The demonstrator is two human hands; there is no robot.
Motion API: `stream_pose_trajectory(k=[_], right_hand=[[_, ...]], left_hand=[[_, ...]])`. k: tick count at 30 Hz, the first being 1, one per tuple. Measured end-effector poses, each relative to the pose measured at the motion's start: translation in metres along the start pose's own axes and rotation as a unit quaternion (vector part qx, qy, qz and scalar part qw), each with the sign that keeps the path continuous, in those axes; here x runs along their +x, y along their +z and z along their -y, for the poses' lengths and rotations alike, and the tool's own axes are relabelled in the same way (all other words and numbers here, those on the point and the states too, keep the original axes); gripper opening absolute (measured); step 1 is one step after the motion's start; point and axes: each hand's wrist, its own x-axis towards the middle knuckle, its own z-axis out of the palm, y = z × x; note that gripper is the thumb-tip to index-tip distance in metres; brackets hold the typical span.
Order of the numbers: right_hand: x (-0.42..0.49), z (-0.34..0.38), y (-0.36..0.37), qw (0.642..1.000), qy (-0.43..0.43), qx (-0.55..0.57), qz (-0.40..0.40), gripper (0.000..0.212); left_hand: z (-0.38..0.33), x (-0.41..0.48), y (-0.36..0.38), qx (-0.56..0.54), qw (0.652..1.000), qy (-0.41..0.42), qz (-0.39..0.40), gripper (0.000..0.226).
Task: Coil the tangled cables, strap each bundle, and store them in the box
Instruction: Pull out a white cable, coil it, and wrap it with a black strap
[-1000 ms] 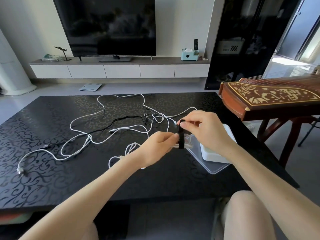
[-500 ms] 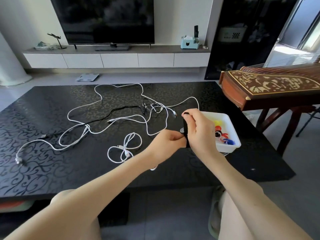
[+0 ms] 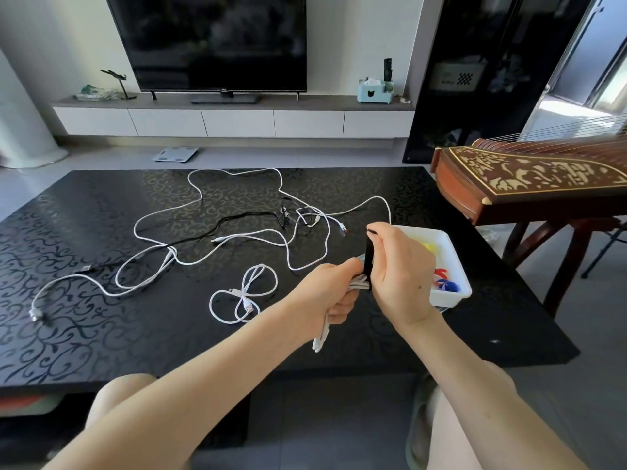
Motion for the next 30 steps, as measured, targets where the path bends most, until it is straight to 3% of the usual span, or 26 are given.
stream_pose_trajectory(k=[4, 9, 11, 14, 16, 19, 21, 23, 27, 30], right_hand=[[0.003, -0.003, -0.002, 1.0, -0.004, 0.008, 0.001, 0.016], [-0.001, -0.003, -0.003, 0.996, 0.066, 0.046, 0.031, 0.018], [-0.003, -0.004, -0.003, 0.993, 0.093, 0.048, 0.05, 0.013], [-0.004, -0.004, -0.004, 0.988, 0.126, 0.059, 0.066, 0.013], [-0.002, -0.005, -0.004, 0.984, 0.146, 0.068, 0.076, 0.017], [0.0, -0.009, -0.001, 0.977, 0.176, 0.079, 0.093, 0.022], [0.0, -0.01, 0.0, 0.972, 0.187, 0.08, 0.115, 0.021], [0.001, -0.012, -0.001, 0.963, 0.205, 0.094, 0.145, 0.019], [0.019, -0.015, -0.011, 0.928, 0.254, 0.148, 0.228, 0.025], [0.03, -0.011, -0.025, 0.937, 0.195, 0.112, 0.267, 0.026]], left_hand=[[-0.003, 0.002, 0.003, -0.021, 0.999, -0.034, 0.011, 0.053], [-0.001, 0.006, 0.005, -0.033, 0.995, -0.085, 0.031, 0.061], [0.002, 0.005, 0.007, -0.006, 0.998, -0.059, 0.01, 0.042], [0.008, 0.003, 0.009, 0.133, 0.989, 0.059, -0.033, 0.026], [0.013, 0.0, 0.008, 0.272, 0.944, 0.175, -0.065, 0.027], [0.019, -0.007, 0.002, 0.437, 0.847, 0.296, -0.059, 0.033], [0.021, -0.01, -0.002, 0.517, 0.78, 0.349, -0.045, 0.03], [0.021, -0.009, -0.005, 0.564, 0.737, 0.369, -0.049, 0.03], [0.024, -0.005, -0.01, 0.615, 0.698, 0.357, -0.08, 0.035], [0.026, -0.003, -0.009, 0.59, 0.738, 0.312, -0.1, 0.034]])
